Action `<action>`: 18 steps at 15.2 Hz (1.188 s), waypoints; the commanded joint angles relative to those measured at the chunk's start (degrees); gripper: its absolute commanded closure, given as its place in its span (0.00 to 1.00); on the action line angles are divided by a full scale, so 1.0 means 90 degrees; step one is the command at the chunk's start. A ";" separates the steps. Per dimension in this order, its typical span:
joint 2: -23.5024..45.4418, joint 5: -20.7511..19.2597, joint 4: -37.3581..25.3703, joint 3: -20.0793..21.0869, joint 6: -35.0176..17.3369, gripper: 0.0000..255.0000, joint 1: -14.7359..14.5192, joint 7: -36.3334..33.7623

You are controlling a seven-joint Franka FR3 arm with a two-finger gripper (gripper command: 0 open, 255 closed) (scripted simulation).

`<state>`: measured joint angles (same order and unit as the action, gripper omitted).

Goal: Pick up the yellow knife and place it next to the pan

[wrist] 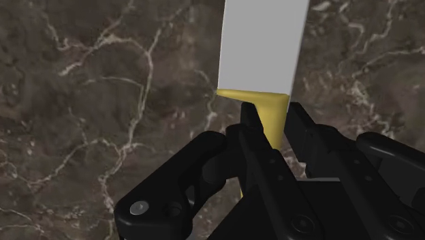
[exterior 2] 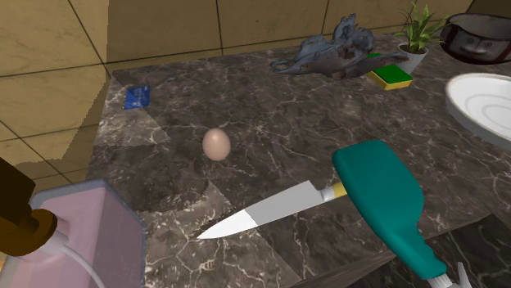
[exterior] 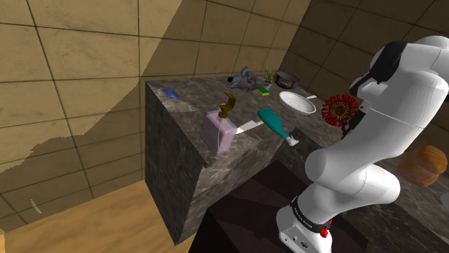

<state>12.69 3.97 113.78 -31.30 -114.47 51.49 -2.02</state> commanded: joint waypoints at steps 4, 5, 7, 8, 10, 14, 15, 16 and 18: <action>0.0061 0.0035 0.0038 0.0009 -0.0093 1.00 0.0011 0.0020; 0.0061 0.0035 0.0038 0.0009 -0.0093 1.00 0.0011 0.0020; 0.0061 0.0035 0.0038 0.0009 -0.0093 1.00 0.0011 0.0020; 0.0061 0.0035 0.0038 0.0009 -0.0093 1.00 0.0011 0.0020; 0.0061 0.0036 0.0038 0.0010 -0.0093 0.00 0.0010 0.0019; 0.0061 0.0036 0.0038 0.0010 -0.0093 0.00 0.0010 0.0019; -0.0002 -0.0005 -0.0112 -0.0002 0.0111 0.00 0.0000 -0.0008; -0.0056 -0.0039 -0.0272 -0.0012 0.0317 0.00 -0.0008 -0.0032; -0.0129 -0.0086 -0.0580 -0.0024 0.0687 0.00 -0.0017 -0.0065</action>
<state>11.59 3.32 110.18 -31.33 -110.04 51.10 -2.88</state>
